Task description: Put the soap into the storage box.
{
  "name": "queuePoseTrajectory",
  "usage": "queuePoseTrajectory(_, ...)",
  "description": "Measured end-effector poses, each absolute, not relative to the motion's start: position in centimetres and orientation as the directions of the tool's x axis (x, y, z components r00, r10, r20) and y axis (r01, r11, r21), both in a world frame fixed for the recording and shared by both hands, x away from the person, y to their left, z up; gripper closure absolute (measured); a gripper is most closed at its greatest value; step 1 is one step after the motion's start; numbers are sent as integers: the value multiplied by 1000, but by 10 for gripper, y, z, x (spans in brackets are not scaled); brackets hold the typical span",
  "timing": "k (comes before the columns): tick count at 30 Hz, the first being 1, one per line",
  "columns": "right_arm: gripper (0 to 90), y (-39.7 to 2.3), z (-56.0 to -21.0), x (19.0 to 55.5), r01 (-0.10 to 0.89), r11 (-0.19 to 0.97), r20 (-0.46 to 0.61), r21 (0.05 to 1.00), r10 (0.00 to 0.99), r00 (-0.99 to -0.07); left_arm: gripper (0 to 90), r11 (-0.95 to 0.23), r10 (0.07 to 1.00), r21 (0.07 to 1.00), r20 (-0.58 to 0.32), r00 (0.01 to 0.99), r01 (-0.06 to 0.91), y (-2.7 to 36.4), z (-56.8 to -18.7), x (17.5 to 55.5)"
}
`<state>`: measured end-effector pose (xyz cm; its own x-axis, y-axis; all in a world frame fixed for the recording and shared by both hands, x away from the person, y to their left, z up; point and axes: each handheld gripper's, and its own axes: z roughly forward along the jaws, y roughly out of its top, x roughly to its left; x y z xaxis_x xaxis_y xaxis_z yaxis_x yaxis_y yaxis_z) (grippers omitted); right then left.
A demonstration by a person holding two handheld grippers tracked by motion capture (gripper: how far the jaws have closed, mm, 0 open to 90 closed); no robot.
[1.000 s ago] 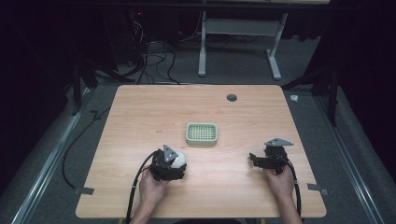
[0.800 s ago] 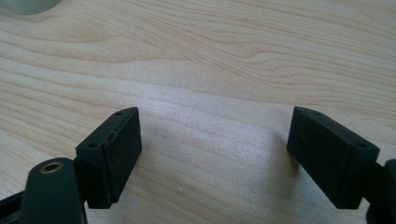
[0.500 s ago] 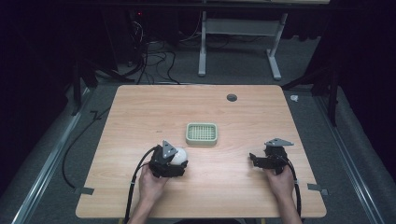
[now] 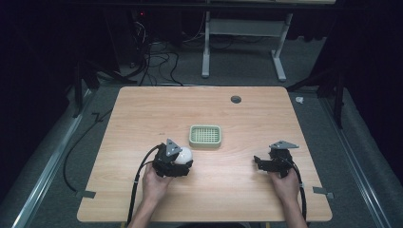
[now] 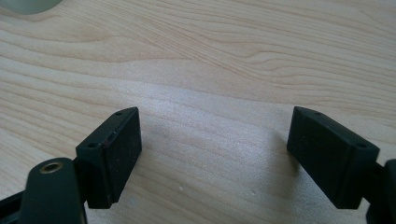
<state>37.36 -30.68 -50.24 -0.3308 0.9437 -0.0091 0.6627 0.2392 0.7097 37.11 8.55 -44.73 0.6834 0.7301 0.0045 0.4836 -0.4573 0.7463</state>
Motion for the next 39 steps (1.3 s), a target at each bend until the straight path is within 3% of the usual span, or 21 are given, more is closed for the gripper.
queuePoseTrajectory(39, 186, -307, -502, 374, 663, 239, -9, 710, 944, -331, 248, -506, 683, 734, 20, 730, 453, 65, -424, 413)
